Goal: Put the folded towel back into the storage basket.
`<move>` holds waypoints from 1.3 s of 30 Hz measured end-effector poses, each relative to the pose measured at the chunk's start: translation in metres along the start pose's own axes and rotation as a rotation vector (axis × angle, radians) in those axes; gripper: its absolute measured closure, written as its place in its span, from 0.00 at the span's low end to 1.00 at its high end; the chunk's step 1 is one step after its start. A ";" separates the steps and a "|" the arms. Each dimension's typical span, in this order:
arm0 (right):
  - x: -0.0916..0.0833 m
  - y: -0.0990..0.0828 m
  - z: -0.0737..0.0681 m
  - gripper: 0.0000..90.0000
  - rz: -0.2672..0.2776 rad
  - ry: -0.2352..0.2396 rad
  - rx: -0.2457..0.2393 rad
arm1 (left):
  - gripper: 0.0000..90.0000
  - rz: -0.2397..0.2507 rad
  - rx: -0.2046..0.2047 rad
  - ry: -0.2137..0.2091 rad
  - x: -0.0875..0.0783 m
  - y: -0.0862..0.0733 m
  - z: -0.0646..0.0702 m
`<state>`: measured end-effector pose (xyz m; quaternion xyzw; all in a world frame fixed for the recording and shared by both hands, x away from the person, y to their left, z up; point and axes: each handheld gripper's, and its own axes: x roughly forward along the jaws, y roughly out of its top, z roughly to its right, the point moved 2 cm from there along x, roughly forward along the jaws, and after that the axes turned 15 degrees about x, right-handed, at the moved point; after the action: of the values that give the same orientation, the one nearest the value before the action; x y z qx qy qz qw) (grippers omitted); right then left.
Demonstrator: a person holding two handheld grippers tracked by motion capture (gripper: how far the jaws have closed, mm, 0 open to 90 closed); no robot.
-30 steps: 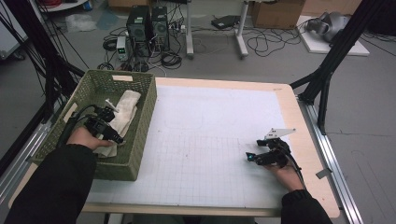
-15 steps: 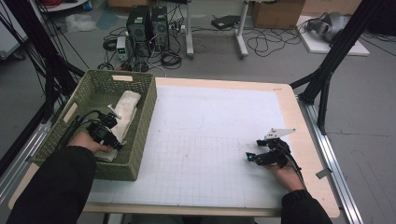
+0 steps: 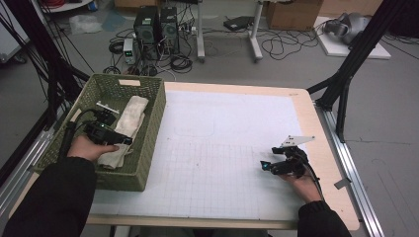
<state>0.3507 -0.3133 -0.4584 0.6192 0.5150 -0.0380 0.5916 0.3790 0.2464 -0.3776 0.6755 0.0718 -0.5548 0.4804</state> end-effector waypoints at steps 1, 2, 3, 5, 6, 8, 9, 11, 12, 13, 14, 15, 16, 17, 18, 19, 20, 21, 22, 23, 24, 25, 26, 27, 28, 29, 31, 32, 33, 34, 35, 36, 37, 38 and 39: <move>-0.001 0.000 -0.001 0.20 0.007 -0.003 -0.002 | 0.70 0.010 0.006 0.002 -0.001 0.001 0.001; -0.002 0.000 -0.001 0.20 0.009 -0.004 -0.003 | 0.69 0.017 0.009 -0.001 -0.001 0.001 0.001; -0.003 0.000 -0.002 0.20 0.011 -0.006 -0.004 | 0.68 0.030 0.006 -0.002 -0.001 0.002 0.002; -0.005 0.001 -0.003 0.19 0.028 -0.003 -0.008 | 0.66 0.039 0.008 -0.006 -0.002 0.002 0.002; -0.006 0.001 -0.004 0.19 0.034 -0.001 -0.007 | 0.66 0.041 0.008 -0.005 -0.002 0.003 0.002; -0.008 0.001 -0.004 0.18 0.044 -0.002 -0.008 | 0.65 0.046 0.001 0.001 -0.001 0.002 0.002; -0.009 0.001 -0.005 0.18 0.045 -0.003 -0.002 | 0.64 0.046 -0.006 0.003 0.000 0.002 0.002; -0.010 0.001 -0.004 0.17 0.049 -0.004 0.001 | 0.62 0.048 -0.011 0.001 0.000 0.002 0.001; -0.010 0.001 -0.004 0.17 0.047 -0.004 0.007 | 0.63 0.050 -0.013 -0.004 0.000 0.002 0.001; -0.010 0.001 -0.004 0.16 0.050 -0.005 0.006 | 0.63 0.051 -0.015 -0.009 0.000 0.002 0.001; -0.011 0.001 -0.004 0.16 0.053 -0.004 0.007 | 0.63 0.049 -0.018 -0.011 -0.001 0.002 0.001; -0.011 0.001 -0.005 0.15 0.052 -0.006 0.007 | 0.62 0.051 -0.020 -0.006 -0.001 0.002 0.001; -0.011 0.001 -0.005 0.15 0.053 -0.005 0.007 | 0.62 0.059 -0.027 -0.006 -0.002 0.002 0.000; -0.011 0.001 -0.005 0.15 0.054 -0.003 0.008 | 0.61 0.066 -0.032 -0.012 -0.002 0.002 -0.001; -0.011 0.001 -0.005 0.15 0.054 -0.003 0.009 | 0.60 0.078 -0.039 -0.014 -0.003 0.002 -0.001; -0.012 0.001 -0.005 0.15 0.054 -0.003 0.010 | 0.60 0.092 -0.045 -0.008 -0.003 0.003 -0.002; -0.012 0.001 -0.005 0.15 0.053 -0.003 0.009 | 0.60 0.100 -0.049 -0.004 -0.003 0.003 -0.002; -0.012 0.001 -0.005 0.15 0.055 -0.005 0.004 | 0.60 0.111 -0.059 -0.004 -0.003 0.003 -0.003; -0.012 0.001 -0.005 0.15 0.057 -0.005 0.007 | 0.59 0.115 -0.059 0.000 -0.003 0.003 -0.003; -0.013 0.001 -0.005 0.15 0.058 -0.004 0.005 | 0.60 0.117 -0.060 0.007 -0.002 0.004 -0.004; -0.013 0.001 -0.005 0.15 0.058 -0.003 0.006 | 0.59 0.117 -0.062 0.010 -0.002 0.004 -0.004; -0.013 0.001 -0.005 0.15 0.061 -0.002 0.009 | 0.59 0.119 -0.068 0.010 -0.002 0.004 -0.004; -0.013 0.002 -0.005 0.15 0.063 -0.001 0.007 | 0.59 0.120 -0.066 0.012 -0.002 0.004 -0.004; -0.013 0.002 -0.004 0.15 0.062 -0.003 0.005 | 0.59 0.123 -0.070 0.015 -0.002 0.004 -0.005; -0.013 0.002 -0.004 0.15 0.062 -0.003 0.006 | 0.58 0.129 -0.077 0.017 -0.002 0.004 -0.005; -0.013 0.002 -0.005 0.15 0.060 -0.002 0.011 | 0.57 0.134 -0.079 0.016 -0.002 0.004 -0.006; -0.012 0.003 -0.005 0.15 0.064 -0.001 0.006 | 0.57 0.157 -0.096 0.017 -0.003 0.004 -0.006; -0.012 0.003 -0.005 0.15 0.063 0.000 0.007 | 0.57 0.163 -0.102 0.016 -0.003 0.005 -0.007; -0.012 0.004 -0.005 0.15 0.064 0.002 0.006 | 0.56 0.175 -0.109 0.017 -0.003 0.005 -0.007; -0.012 0.004 -0.006 0.15 0.065 0.001 0.006 | 0.56 0.183 -0.113 0.019 -0.003 0.005 -0.007; -0.012 0.004 -0.006 0.15 0.064 0.001 0.007 | 0.56 0.192 -0.117 0.019 -0.003 0.006 -0.008; -0.012 0.005 -0.006 0.15 0.068 0.002 0.005 | 0.55 0.201 -0.123 0.019 -0.003 0.006 -0.008; -0.012 0.005 -0.006 0.15 0.070 0.003 0.002 | 0.55 0.209 -0.130 0.019 -0.003 0.006 -0.008; -0.012 0.005 -0.006 0.15 0.072 0.002 0.004 | 0.54 0.222 -0.138 0.026 -0.003 0.007 -0.008; -0.012 0.005 -0.006 0.15 0.070 0.003 0.007 | 0.54 0.233 -0.142 0.021 -0.003 0.007 -0.009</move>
<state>0.3455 -0.3144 -0.4452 0.6390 0.4938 -0.0178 0.5896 0.3882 0.2506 -0.3714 0.6494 0.0370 -0.4819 0.5871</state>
